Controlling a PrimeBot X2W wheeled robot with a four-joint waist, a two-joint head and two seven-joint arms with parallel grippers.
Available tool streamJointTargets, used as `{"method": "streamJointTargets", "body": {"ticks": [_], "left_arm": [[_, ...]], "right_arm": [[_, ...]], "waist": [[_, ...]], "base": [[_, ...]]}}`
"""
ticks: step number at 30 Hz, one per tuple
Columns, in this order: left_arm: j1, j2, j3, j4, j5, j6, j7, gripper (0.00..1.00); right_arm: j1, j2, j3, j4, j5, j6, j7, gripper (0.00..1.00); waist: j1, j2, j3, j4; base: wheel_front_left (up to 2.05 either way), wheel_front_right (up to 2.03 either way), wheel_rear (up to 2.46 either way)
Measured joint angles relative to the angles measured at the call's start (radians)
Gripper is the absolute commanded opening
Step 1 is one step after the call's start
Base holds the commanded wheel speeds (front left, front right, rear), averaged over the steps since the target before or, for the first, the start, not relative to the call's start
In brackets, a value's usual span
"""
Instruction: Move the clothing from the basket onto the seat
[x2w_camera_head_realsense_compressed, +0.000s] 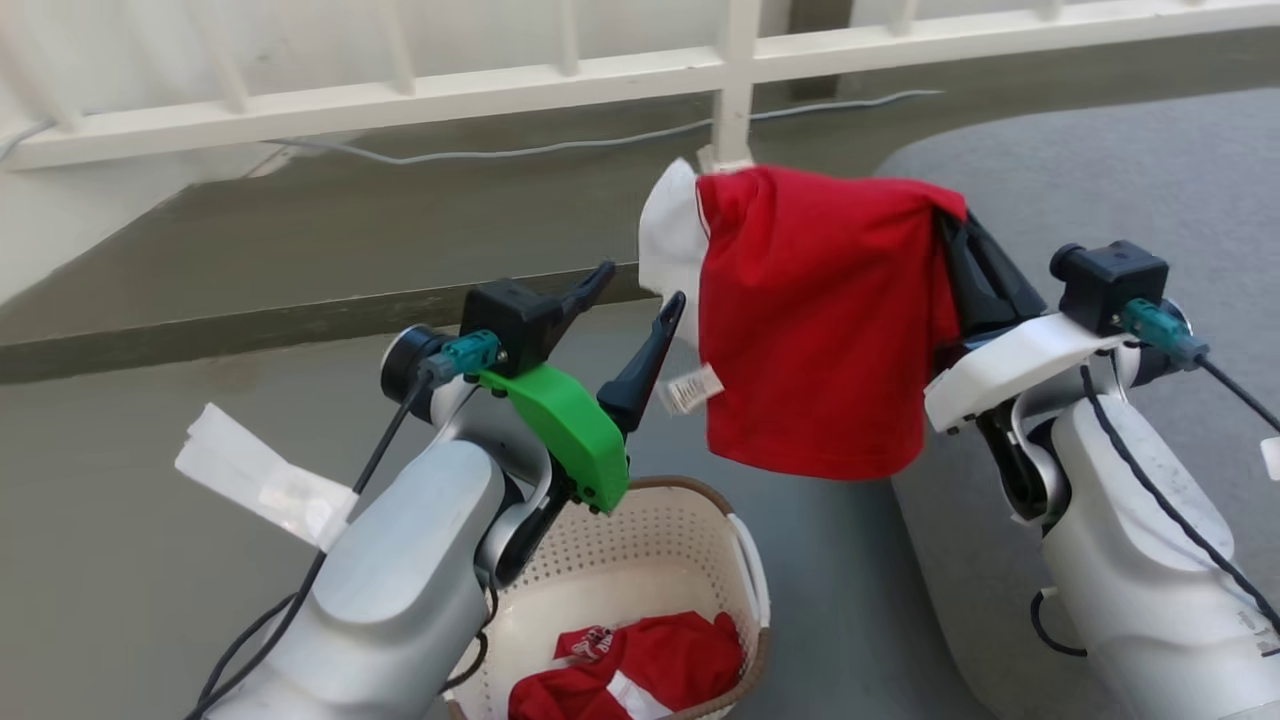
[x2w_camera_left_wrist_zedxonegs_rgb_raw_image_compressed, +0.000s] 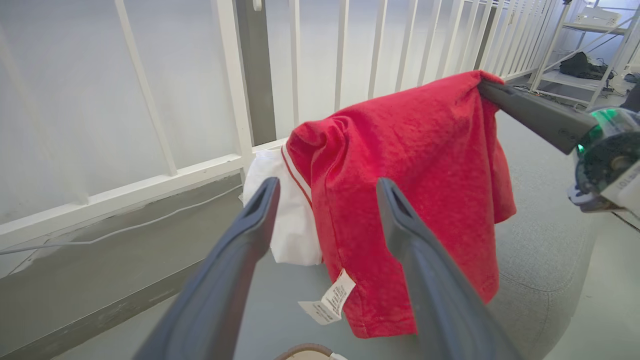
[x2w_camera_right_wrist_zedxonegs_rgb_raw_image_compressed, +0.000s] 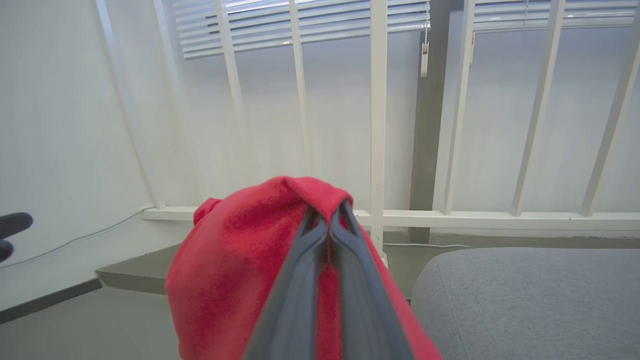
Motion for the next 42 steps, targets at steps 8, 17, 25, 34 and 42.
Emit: {"method": "streamJointTargets", "body": {"ticks": [8, 17, 25, 34, 42], "left_arm": [[0.038, 0.009, -0.022, -0.031, 0.0, -0.001, -0.023, 1.0], [0.08, 0.018, -0.037, -0.057, 0.001, -0.009, -0.035, 1.0], [0.1, 0.02, -0.061, -0.086, 0.008, -0.009, -0.047, 1.0], [0.105, 0.021, -0.09, -0.12, 0.038, -0.009, -0.043, 1.0], [0.105, 0.02, -0.097, -0.146, 0.045, 0.001, -0.016, 1.0]], "right_arm": [[0.002, -0.022, -0.025, -0.051, -0.01, 0.0, 0.0, 0.0], [0.026, -0.051, -0.064, -0.092, -0.03, -0.008, 0.0, 0.0], [0.049, -0.053, -0.097, -0.116, -0.03, -0.016, 0.0, 0.0], [0.075, -0.053, -0.139, -0.157, -0.029, -0.015, 0.0, 0.0], [0.087, -0.057, -0.183, -0.178, -0.022, -0.015, 0.0, 0.0]], "waist": [[0.0001, 0.0, 0.009, -0.084], [0.0001, 0.0, 0.022, -0.196], [0.0001, 0.0, 0.034, -0.297], [0.0001, 0.0, 0.058, -0.396], [0.0001, 0.0, 0.114, -0.404]], "base": [[0.0, 0.0, 0.0], [0.0, 0.0, 0.0], [0.0, 0.0, 0.0], [0.0, 0.0, 0.0], [0.0, 0.0, 0.0]]}}
